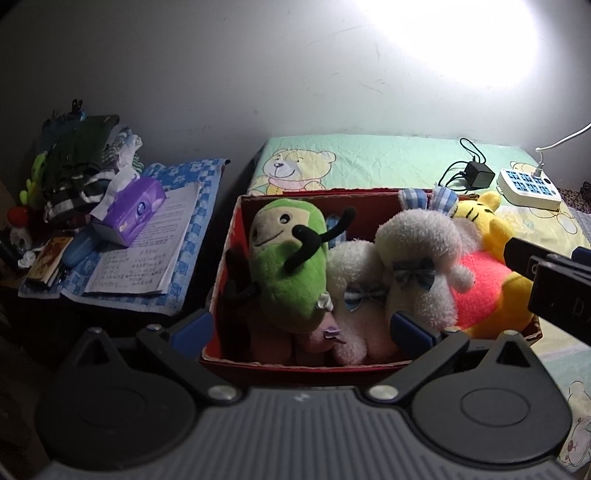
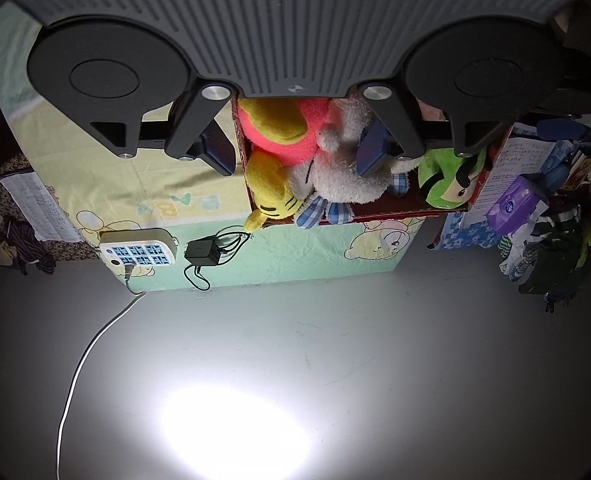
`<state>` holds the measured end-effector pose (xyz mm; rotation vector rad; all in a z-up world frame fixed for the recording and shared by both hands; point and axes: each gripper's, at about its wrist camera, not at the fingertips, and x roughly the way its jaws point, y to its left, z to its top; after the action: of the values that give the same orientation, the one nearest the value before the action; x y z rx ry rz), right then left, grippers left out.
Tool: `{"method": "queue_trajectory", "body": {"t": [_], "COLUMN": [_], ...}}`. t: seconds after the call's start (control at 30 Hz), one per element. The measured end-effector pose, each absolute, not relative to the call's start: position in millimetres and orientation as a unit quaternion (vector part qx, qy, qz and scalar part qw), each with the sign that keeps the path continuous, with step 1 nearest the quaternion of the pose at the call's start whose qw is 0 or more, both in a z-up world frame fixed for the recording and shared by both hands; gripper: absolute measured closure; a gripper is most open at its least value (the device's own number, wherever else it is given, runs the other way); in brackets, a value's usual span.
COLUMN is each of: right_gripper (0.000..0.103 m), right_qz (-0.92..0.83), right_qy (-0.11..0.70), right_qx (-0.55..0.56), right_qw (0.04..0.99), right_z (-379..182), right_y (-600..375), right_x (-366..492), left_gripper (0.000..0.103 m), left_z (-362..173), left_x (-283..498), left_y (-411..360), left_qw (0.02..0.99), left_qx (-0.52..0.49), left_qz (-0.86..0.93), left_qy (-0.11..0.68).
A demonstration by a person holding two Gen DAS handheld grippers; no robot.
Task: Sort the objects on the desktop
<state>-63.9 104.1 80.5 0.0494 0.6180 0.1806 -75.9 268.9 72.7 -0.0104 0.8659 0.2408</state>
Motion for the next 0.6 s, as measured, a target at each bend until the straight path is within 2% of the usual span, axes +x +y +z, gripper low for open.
{"method": "queue_trajectory", "body": {"t": [0.6], "right_gripper": [0.016], "right_qz": [0.064], "right_qy": [0.32], "right_qx": [0.011], "right_qw": [0.945], "right_z": [77], "right_y": [123], "right_x": [-60], "left_gripper": [0.001], "left_z": [59], "left_x": [-67], "left_y": [285], "left_qw": [0.884], "left_qx": [-0.011], "left_qz": [0.109], "left_qy": [0.454]}}
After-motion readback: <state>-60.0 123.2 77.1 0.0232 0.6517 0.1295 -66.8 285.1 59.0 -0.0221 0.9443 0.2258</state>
